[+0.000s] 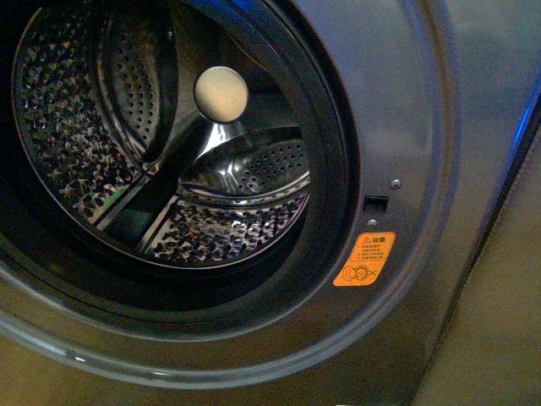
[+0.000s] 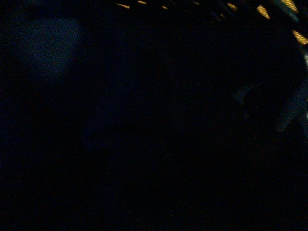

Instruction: Put clothes into washing machine

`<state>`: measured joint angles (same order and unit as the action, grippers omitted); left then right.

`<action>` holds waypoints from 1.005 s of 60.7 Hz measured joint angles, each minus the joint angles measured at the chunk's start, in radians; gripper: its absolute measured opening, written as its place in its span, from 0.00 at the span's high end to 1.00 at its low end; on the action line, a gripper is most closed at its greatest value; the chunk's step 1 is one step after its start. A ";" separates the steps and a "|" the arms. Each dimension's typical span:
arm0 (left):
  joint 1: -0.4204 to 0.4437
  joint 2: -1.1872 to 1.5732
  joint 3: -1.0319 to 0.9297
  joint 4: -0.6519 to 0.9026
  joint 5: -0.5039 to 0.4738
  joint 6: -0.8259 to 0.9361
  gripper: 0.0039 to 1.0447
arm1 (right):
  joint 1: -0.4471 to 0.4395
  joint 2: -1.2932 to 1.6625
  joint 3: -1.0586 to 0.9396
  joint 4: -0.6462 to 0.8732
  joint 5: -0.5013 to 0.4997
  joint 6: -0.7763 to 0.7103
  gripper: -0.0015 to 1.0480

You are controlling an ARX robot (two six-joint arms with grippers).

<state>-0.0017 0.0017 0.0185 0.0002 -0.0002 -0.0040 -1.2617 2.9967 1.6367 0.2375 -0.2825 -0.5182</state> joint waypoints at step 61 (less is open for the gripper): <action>0.000 0.000 0.000 0.000 0.000 0.000 0.06 | 0.012 -0.860 -0.511 0.372 -0.441 0.381 0.94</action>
<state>-0.0017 0.0017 0.0185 0.0002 -0.0002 -0.0040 -1.2495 2.1368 1.1255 0.6090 -0.7235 -0.1371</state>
